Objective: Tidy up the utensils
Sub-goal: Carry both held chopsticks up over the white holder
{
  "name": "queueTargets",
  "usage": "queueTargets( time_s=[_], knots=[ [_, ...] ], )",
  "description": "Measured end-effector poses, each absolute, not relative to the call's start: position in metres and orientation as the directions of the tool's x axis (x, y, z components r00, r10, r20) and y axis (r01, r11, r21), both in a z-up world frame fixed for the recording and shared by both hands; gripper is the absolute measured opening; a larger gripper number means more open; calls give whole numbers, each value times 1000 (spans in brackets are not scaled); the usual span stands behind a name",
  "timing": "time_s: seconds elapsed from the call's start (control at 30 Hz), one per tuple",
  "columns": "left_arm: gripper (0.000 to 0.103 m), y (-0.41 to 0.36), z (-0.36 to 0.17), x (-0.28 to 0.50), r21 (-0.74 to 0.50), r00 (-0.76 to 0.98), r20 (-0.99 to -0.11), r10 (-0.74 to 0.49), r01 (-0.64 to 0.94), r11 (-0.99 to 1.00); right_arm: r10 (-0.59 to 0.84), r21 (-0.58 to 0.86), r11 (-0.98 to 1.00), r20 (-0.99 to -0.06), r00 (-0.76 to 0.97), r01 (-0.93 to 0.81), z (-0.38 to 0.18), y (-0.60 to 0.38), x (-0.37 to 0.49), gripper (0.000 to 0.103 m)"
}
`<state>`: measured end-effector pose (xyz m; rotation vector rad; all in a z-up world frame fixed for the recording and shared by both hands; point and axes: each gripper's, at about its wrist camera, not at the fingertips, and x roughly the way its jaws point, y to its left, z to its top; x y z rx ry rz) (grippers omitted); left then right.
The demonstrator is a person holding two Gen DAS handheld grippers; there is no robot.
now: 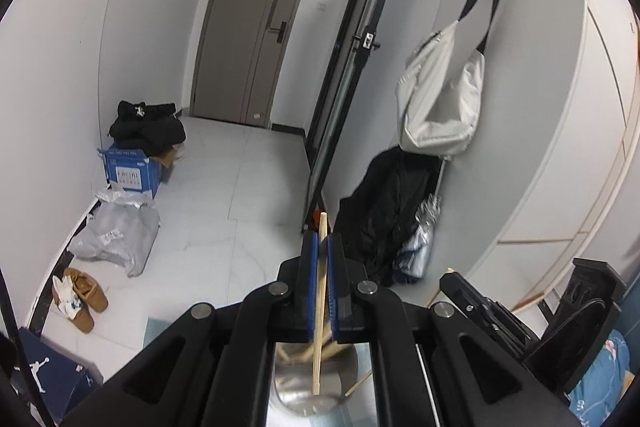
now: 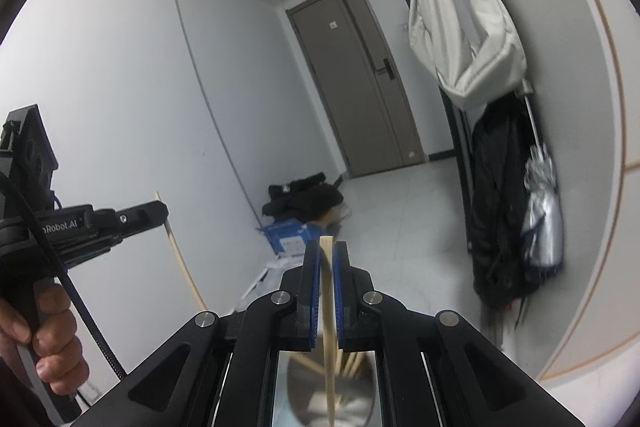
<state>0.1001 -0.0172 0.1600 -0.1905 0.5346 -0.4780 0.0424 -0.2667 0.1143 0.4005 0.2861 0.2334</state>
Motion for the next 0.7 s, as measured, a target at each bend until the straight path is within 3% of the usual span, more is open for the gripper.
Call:
queueTargets(
  time_s=[0.17,0.7],
  knots=[
    [1,-24,150,120,-287,757,-445,-480,387,876,262,435,885,-164,951,-168,119,-273,66,6],
    [1,-27,105,146,-290,733,-493,-469,370,883,288,373,901,-137,948,-220,88,-254,88,6]
  ],
)
